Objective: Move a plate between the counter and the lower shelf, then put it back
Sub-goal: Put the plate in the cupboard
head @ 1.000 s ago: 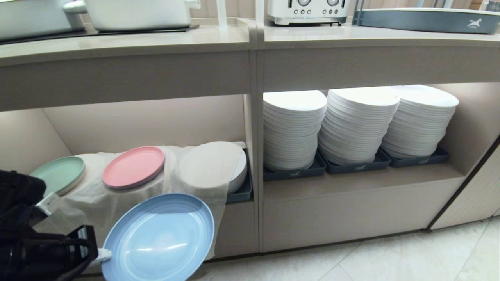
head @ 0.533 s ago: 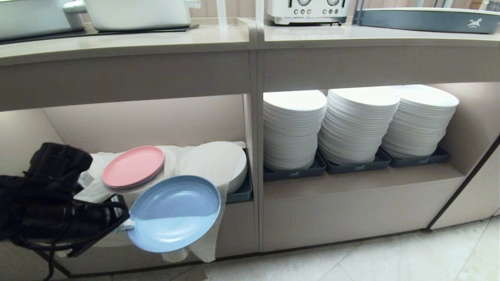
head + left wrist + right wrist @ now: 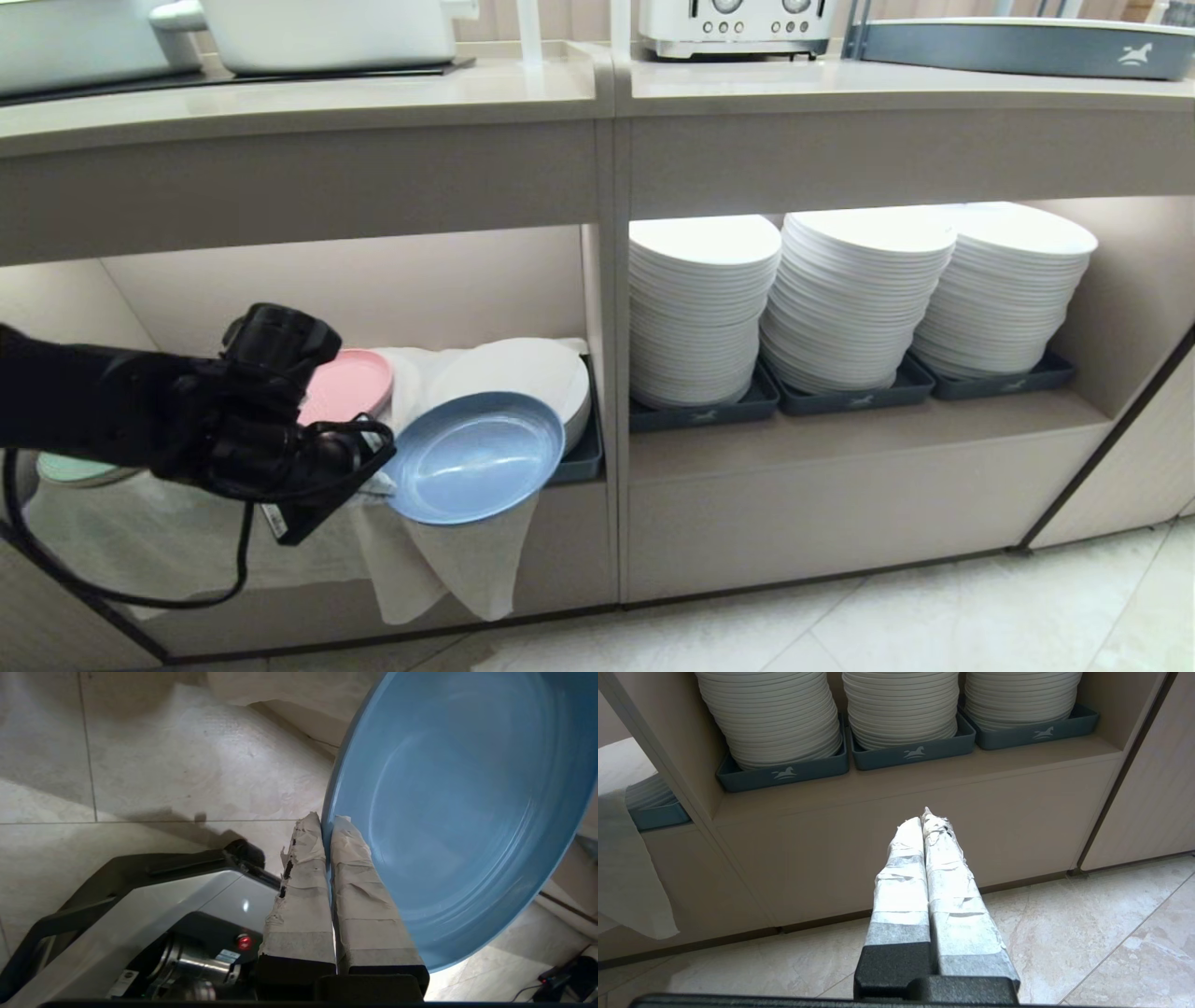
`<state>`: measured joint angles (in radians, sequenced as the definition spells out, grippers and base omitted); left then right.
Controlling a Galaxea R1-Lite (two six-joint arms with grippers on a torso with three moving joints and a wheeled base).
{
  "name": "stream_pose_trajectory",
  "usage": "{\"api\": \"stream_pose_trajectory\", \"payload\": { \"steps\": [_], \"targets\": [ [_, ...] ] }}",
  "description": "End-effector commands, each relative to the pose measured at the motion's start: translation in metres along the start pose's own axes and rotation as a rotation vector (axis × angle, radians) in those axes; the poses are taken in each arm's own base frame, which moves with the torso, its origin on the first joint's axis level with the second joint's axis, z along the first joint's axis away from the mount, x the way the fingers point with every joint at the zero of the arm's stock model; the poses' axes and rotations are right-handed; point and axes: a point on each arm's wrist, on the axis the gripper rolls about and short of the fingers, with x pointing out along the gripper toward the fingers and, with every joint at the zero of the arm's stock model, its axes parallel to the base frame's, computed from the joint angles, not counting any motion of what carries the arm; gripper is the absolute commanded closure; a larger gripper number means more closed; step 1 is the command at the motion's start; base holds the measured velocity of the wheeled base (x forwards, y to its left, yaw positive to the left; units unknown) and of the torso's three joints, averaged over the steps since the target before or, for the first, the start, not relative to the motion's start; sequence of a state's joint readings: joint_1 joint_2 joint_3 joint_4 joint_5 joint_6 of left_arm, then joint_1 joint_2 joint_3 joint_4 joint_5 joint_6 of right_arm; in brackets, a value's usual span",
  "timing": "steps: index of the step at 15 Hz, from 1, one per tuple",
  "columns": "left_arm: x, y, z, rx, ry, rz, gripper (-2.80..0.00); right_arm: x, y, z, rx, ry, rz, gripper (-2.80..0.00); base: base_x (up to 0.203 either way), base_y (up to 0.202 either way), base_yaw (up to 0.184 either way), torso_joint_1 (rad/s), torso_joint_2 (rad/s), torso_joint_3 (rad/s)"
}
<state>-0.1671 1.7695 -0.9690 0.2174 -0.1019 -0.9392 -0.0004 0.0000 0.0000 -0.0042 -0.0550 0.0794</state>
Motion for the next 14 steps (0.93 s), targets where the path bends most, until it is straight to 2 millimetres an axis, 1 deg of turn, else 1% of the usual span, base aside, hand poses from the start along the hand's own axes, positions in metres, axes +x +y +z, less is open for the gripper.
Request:
{"api": "stream_pose_trajectory", "payload": {
  "steps": [1,3,6,12,14],
  "targets": [
    [0.021,-0.011,0.006,-0.016,0.017,0.016,0.00,0.000,0.000,0.000,0.000,0.000,0.000,0.00,0.000,0.000,0.000,0.000,0.00,0.000],
    [0.033,-0.022,0.011,-0.028,0.017,0.012,0.00,0.000,0.000,0.000,0.000,0.000,0.000,0.00,0.000,0.000,0.000,0.000,0.00,0.000],
    [0.050,-0.033,0.021,-0.035,0.010,0.010,0.00,0.000,0.000,0.000,0.000,0.000,0.000,0.00,0.000,0.000,0.000,0.000,0.00,0.000],
    [0.074,-0.054,0.043,-0.082,-0.046,-0.007,0.00,0.000,0.000,0.000,0.000,0.000,0.000,0.00,0.000,0.000,0.000,0.000,0.00,0.000],
    [0.080,-0.058,0.055,-0.098,-0.070,-0.020,0.00,0.000,0.000,0.000,0.000,-0.001,-0.002,0.00,0.000,0.000,0.000,0.000,0.00,0.000]
  ]
}}
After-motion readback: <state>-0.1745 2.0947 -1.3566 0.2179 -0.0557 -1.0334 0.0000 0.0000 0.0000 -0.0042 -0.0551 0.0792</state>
